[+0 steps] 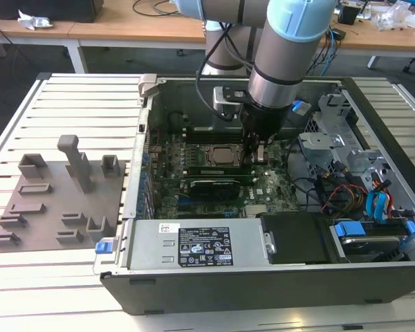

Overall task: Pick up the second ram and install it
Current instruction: 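Press down the second ram until it locks into place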

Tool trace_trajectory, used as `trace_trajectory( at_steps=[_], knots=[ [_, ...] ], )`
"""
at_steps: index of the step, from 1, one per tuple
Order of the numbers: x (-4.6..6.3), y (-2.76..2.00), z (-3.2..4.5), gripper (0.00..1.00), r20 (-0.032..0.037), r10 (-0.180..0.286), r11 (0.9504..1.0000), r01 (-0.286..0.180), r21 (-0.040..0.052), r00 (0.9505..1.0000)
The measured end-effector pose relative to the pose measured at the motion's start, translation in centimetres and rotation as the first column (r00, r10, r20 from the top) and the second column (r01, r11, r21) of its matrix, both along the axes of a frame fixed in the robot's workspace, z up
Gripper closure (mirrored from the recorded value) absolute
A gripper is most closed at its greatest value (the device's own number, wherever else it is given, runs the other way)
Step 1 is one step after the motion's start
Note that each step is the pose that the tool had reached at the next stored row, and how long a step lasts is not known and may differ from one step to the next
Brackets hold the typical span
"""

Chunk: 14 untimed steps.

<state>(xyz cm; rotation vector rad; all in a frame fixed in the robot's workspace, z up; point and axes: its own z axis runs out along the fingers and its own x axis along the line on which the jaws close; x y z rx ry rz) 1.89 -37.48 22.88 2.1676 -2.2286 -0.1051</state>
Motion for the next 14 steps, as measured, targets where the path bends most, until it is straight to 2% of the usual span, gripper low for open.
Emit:
trace_trajectory(
  at_steps=[1,2,4,8,12,14],
  knots=[
    [0.0,0.03,0.29,0.90,0.0008,0.000,1.0000,0.000,0.0024,1.0000],
    [0.0,0.01,1.38,0.90,0.0001,0.000,1.0000,0.000,-0.0006,1.0000],
    [-0.5,0.00,1.59,0.90,0.0011,0.000,1.0000,0.000,-0.0005,1.0000],
    [-3.9,0.01,1.58,0.90,0.0112,0.000,1.0000,0.000,-0.0004,0.9999],
    [-8.4,0.01,1.18,0.90,0.0269,0.000,1.0000,0.000,-0.0004,0.9996],
    [-9.2,0.00,0.67,0.90,0.0273,0.000,1.0000,0.000,-0.0006,0.9996]
  ],
)
